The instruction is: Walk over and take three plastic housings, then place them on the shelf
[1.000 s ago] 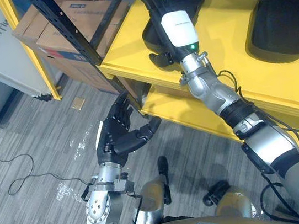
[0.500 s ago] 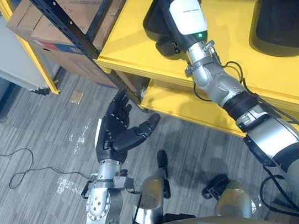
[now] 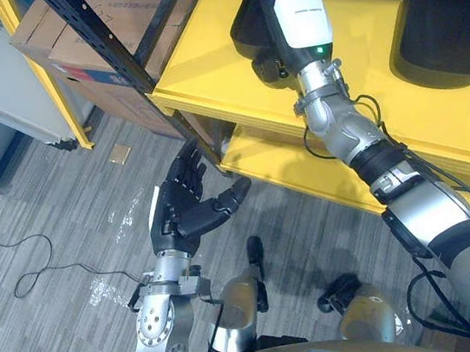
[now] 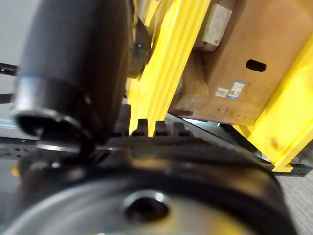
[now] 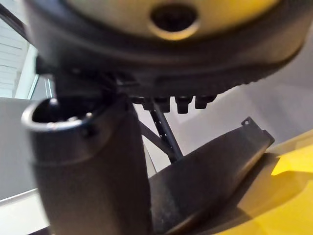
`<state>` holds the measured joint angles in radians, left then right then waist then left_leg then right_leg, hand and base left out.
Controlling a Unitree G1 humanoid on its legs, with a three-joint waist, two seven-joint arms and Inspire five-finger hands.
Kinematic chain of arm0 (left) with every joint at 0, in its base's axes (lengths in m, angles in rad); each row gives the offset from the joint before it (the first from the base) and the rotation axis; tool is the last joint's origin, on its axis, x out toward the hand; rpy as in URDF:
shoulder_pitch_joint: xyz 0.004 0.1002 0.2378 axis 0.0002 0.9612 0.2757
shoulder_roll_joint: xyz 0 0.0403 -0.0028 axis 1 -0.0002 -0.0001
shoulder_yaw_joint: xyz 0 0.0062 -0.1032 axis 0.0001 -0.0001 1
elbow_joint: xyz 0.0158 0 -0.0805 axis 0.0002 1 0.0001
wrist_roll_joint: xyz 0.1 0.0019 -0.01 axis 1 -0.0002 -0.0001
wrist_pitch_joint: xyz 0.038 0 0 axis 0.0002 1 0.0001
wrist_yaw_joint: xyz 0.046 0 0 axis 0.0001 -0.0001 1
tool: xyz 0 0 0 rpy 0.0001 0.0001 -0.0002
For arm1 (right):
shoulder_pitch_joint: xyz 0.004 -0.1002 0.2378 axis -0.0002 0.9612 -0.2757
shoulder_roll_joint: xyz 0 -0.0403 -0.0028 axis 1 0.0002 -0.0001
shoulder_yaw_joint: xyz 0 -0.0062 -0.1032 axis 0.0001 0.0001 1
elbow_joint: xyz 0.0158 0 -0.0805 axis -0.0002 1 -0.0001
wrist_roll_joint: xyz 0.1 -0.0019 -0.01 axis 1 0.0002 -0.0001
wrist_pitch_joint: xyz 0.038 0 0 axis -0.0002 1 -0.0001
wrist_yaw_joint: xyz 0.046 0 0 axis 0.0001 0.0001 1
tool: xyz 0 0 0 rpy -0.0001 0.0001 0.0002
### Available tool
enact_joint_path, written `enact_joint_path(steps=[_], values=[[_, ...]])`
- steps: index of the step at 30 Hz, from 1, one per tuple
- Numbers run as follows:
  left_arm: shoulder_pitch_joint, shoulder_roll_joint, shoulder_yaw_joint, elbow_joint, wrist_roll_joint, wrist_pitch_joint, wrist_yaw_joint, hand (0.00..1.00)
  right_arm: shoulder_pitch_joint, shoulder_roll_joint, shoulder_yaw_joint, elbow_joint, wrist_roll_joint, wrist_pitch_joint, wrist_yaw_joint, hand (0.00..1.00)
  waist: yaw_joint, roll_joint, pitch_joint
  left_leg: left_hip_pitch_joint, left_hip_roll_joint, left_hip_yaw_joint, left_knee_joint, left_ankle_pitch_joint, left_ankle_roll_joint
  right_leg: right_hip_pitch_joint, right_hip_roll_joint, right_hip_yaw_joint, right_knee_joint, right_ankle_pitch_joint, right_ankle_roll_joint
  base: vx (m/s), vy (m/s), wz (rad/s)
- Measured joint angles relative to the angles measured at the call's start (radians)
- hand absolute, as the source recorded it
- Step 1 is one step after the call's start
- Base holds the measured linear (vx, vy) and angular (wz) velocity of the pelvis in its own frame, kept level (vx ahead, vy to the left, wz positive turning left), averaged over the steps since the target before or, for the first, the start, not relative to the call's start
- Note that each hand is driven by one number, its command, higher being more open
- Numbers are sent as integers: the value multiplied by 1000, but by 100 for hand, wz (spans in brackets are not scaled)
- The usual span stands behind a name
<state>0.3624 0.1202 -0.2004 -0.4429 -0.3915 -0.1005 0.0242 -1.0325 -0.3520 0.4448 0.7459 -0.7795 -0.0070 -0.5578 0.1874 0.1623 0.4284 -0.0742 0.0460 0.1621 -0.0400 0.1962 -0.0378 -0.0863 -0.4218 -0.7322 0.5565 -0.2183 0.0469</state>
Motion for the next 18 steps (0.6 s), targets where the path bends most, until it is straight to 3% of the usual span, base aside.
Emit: enact_joint_path(steps=[6, 12, 16, 18], values=[[0, 0, -2, 0, 0, 0, -1, 100, -5, -8, 1, 10, 11, -21, 0, 100, 1, 0, 0, 8, 0, 7, -6, 0, 0, 0, 0, 7, -1, 0, 1, 0, 0, -3], [-1, 1, -4, 0, -8, -10, 17, 100, 23, -9, -11, -22, 102, -110, -2, 100, -8, 0, 0, 45, 2, 30, -38, 2, -2, 11, 13, 27, -22, 10, 9, 20, -20, -11], [-1, 6, 4, 4, -37, -68, 54, 100, 240, 12, -100, -358, 212, -177, -15, 100, -23, -10, -8, 65, 18, 57, -43, -11, -2, 39, 52, 36, -94, 44, 19, 75, -14, -17], [0, 5, 30, 7, -47, -95, 83, 100, 455, 69, -154, -603, 274, -210, -15, 100, -41, -39, -40, 73, 26, 110, -43, -20, 1, 47, 75, 51, -141, 68, 27, 88, 12, -27]])
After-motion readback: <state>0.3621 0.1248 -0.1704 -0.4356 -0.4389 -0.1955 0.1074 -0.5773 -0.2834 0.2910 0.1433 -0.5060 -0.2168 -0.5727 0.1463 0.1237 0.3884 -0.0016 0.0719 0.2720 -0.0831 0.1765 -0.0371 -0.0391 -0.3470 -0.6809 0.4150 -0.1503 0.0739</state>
